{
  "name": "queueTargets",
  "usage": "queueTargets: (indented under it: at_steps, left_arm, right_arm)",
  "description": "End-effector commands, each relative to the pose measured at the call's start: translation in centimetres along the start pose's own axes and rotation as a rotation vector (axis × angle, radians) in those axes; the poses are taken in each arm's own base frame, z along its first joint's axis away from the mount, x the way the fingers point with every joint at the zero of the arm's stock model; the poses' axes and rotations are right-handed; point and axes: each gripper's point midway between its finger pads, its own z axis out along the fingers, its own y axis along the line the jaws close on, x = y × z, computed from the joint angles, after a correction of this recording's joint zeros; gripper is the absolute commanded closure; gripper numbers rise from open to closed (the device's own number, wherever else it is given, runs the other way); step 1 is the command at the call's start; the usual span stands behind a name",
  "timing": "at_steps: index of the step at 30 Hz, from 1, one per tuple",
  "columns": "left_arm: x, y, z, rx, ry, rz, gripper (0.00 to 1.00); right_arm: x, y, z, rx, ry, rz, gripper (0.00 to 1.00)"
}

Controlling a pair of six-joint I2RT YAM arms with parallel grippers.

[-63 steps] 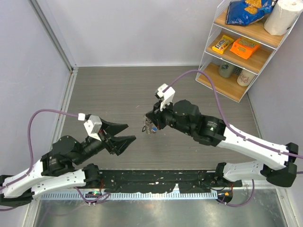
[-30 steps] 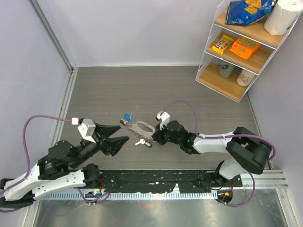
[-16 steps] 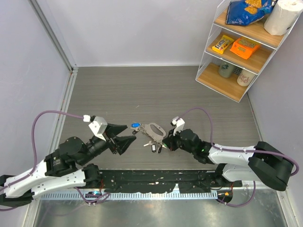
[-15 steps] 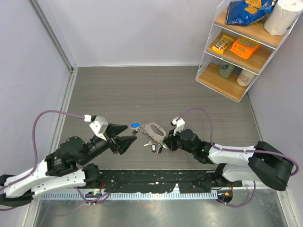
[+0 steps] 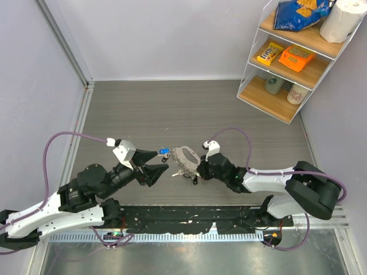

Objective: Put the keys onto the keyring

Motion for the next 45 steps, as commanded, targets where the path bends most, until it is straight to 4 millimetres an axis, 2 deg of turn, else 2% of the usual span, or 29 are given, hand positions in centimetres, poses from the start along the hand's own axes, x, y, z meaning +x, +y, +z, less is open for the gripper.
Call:
queueTargets:
  at_steps: [1,5,8,16,18,19,20,21,23,27,29,31,36,42,45]
  left_arm:
    - [-2.3,0.1,-0.4,-0.009,-0.077,-0.01,0.33]
    - [-2.4,0.3,-0.7,-0.014,-0.082,-0.007,0.33]
    - [-2.5,0.5,-1.0,-0.016,-0.089,-0.01,0.33]
    - [-2.8,0.4,-1.8,0.002,-0.103,-0.018,0.32]
    - [-2.8,0.5,-2.0,0.001,-0.099,-0.019,0.31]
    - [-2.8,0.5,-2.1,0.003,-0.098,-0.017,0.3]
    - [-2.7,0.5,-2.1,0.002,-0.095,-0.018,0.29]
    - [-2.7,0.5,-2.1,0.0,-0.093,-0.017,0.27]
    - [-2.7,0.7,-2.2,-0.011,-0.088,-0.013,0.14]
    - [-2.7,1.0,-2.1,-0.026,-0.079,0.001,0.0]
    - [-2.7,1.1,-2.1,-0.036,-0.069,0.009,0.0]
    - [-2.6,1.3,-2.0,-0.047,-0.057,0.017,0.0]
    - [-2.5,1.7,-2.0,-0.069,-0.043,0.034,0.0]
    - [-2.4,2.1,-2.3,-0.087,-0.039,0.047,0.01]
    - [-2.5,2.2,-2.4,-0.092,-0.038,0.052,0.0]
  right_arm:
    - [-1.9,-0.3,-0.1,0.04,-0.065,0.034,0.82]
    - [-3.4,0.0,-0.8,0.038,-0.097,0.025,0.62]
    - [-5.4,0.5,-2.1,0.028,-0.142,0.018,0.48]
    - [-11.8,3.0,-6.8,-0.037,-0.269,-0.022,0.3]
    - [-13.2,3.5,-8.2,-0.059,-0.302,-0.037,0.18]
    - [-13.8,3.6,-8.9,-0.063,-0.323,-0.041,0.06]
    - [-14.3,3.7,-9.5,-0.061,-0.332,-0.049,0.01]
    - [-15.1,3.8,-10.4,-0.067,-0.358,-0.052,0.04]
    - [-16.2,3.5,-11.7,-0.048,-0.388,-0.059,0.05]
    - [-18.5,3.5,-14.5,-0.034,-0.449,-0.071,0.05]
    - [-19.5,3.9,-15.6,-0.04,-0.46,-0.082,0.04]
    - [-21.5,4.4,-17.4,-0.04,-0.485,-0.08,0.05]
    - [-23.8,3.3,-19.5,0.045,-0.532,-0.011,0.04]
    - [-24.9,3.2,-20.8,0.058,-0.564,0.016,0.05]
    - [-25.4,3.8,-21.4,0.022,-0.59,0.0,0.05]
